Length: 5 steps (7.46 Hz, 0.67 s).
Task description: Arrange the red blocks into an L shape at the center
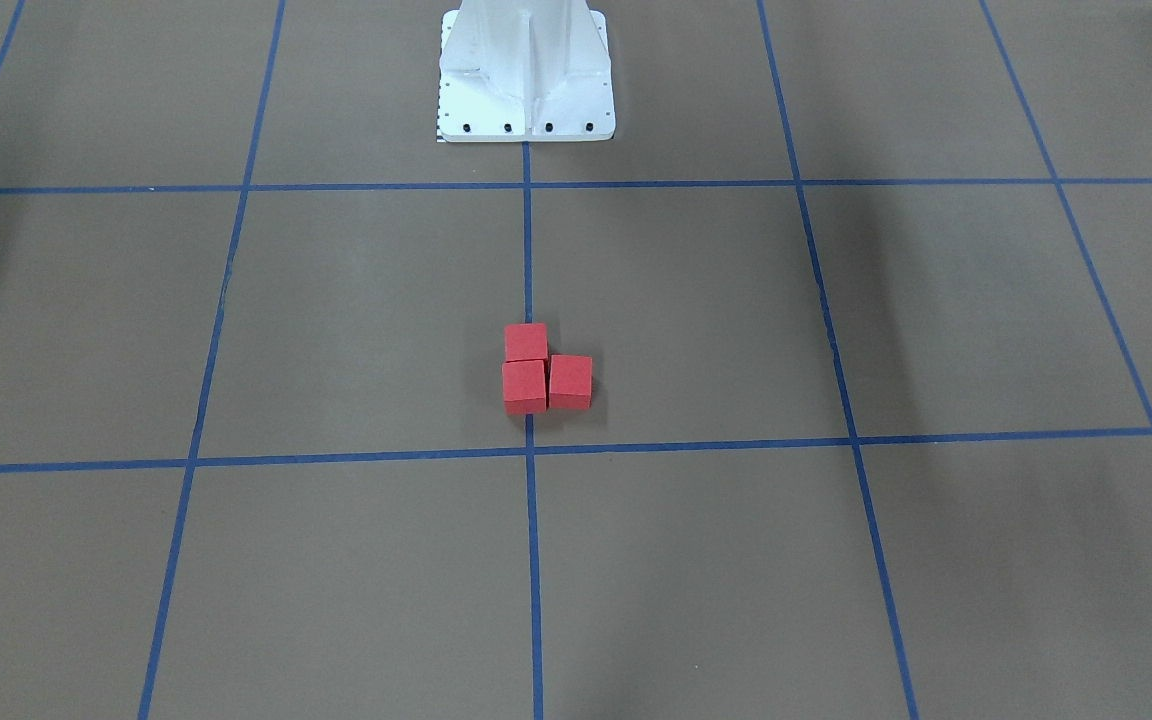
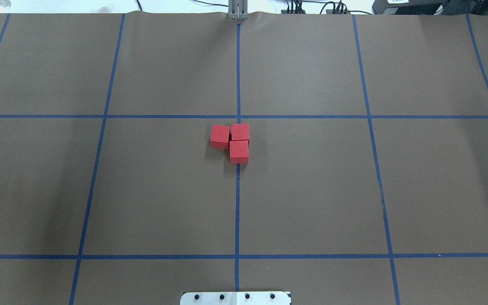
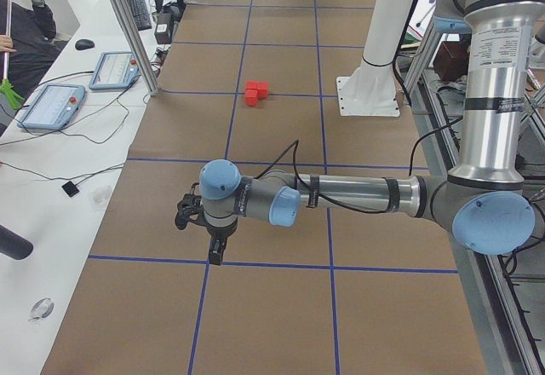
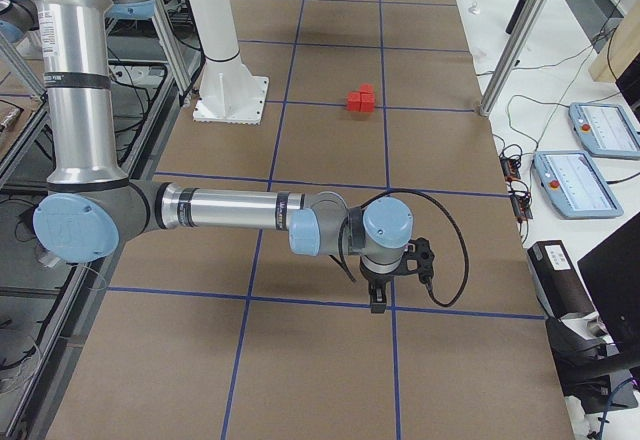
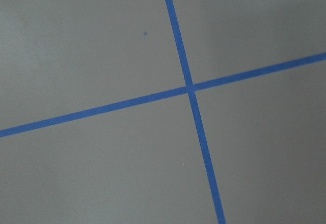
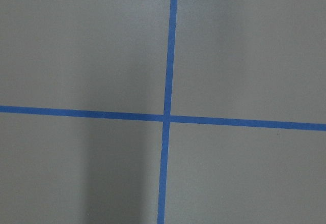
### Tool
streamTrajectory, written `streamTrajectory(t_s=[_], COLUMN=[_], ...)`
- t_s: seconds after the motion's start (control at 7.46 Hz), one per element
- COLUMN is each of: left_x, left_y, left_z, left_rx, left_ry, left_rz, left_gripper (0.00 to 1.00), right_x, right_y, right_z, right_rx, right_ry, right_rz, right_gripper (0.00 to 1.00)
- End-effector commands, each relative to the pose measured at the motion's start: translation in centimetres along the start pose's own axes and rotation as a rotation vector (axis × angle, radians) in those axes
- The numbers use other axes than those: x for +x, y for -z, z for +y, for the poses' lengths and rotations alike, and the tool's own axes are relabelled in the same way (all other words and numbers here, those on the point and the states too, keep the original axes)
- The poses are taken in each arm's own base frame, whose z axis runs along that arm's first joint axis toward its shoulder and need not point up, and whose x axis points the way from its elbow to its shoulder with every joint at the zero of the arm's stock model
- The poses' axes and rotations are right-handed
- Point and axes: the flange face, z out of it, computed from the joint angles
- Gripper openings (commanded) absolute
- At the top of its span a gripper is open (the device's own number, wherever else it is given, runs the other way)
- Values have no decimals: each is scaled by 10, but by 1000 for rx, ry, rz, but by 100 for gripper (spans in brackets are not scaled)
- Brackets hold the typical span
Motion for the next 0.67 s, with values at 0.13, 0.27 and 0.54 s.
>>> streamTrajectory(t_s=[0.13,0.27,0.54], left_x=[-5,-14,-19], left_y=[-4,-14,-18], left_z=[12,28,37], left_rx=[-11,-35,-50], left_ry=[20,40,53], left_rz=[0,3,8], left_gripper=[100,100,100], right_x=[-13,-14,-16], right_y=[8,8,6], right_z=[30,29,27], right_rx=[12,13,12], right_ry=[-70,-68,-61], right_rz=[-44,-44,-40], right_gripper=[99,99,99])
